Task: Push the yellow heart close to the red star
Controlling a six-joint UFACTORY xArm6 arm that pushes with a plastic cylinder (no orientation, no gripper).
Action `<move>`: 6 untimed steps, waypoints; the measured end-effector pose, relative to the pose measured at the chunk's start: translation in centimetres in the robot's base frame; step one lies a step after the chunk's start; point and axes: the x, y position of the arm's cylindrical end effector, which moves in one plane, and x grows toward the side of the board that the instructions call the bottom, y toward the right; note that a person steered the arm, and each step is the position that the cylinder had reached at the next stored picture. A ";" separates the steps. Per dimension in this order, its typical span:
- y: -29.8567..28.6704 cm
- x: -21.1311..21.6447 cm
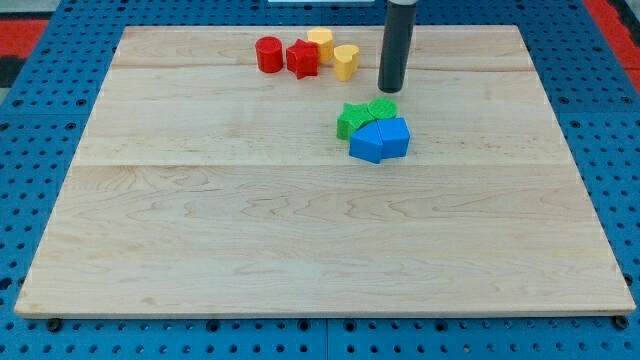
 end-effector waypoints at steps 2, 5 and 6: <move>-1.0 -3.3; -5.7 -5.2; -4.1 -5.1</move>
